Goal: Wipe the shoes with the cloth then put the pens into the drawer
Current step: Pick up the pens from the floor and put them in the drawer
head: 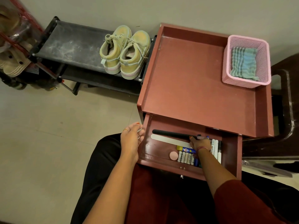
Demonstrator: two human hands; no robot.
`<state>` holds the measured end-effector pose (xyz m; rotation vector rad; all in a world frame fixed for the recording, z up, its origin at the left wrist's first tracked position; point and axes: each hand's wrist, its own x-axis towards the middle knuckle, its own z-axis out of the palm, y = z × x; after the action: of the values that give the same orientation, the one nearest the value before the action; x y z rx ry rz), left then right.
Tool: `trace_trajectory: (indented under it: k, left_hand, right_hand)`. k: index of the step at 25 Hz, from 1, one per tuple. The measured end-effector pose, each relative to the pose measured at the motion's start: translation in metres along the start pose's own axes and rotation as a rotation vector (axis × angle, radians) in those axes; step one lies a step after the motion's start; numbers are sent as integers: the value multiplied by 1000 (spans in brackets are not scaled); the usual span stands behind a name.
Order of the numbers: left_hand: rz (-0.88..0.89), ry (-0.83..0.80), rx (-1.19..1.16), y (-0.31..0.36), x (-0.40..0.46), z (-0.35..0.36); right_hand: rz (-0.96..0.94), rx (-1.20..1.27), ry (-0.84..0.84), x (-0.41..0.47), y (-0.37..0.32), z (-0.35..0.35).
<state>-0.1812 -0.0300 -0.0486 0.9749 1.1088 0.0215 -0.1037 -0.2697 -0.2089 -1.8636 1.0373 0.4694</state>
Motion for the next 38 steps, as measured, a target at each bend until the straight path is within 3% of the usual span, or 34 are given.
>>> trace_trajectory:
  k: [21,23,26,29,31,34,38]
  left_hand:
    - [-8,4,17,-6,6,-2]
    - [-8,4,-5,-6,5,-3]
    - [-11,-18,-50,-3,2,-6]
    - [-75,-53,-113,-2,-1,-9]
    - [-213,-145,-63,-7,-15,-10]
    - [-469,-373,257,-23,-49,-10]
    - [-647,-592,768,-48,-78,-10]
  right_hand:
    - [-75,-543,-59,0,-3,-9]
    - [-95,-440,-62,-6,-8,-22]
    - [-92,-95,-95,-36,-17,-57]
    - [123,408,-176,-84,-17,-100]
    - [288,624,-278,-119,-10,-126]
    - [396,753,-297,-148,4,-143]
    - [498,796,-246,-163,26,-140]
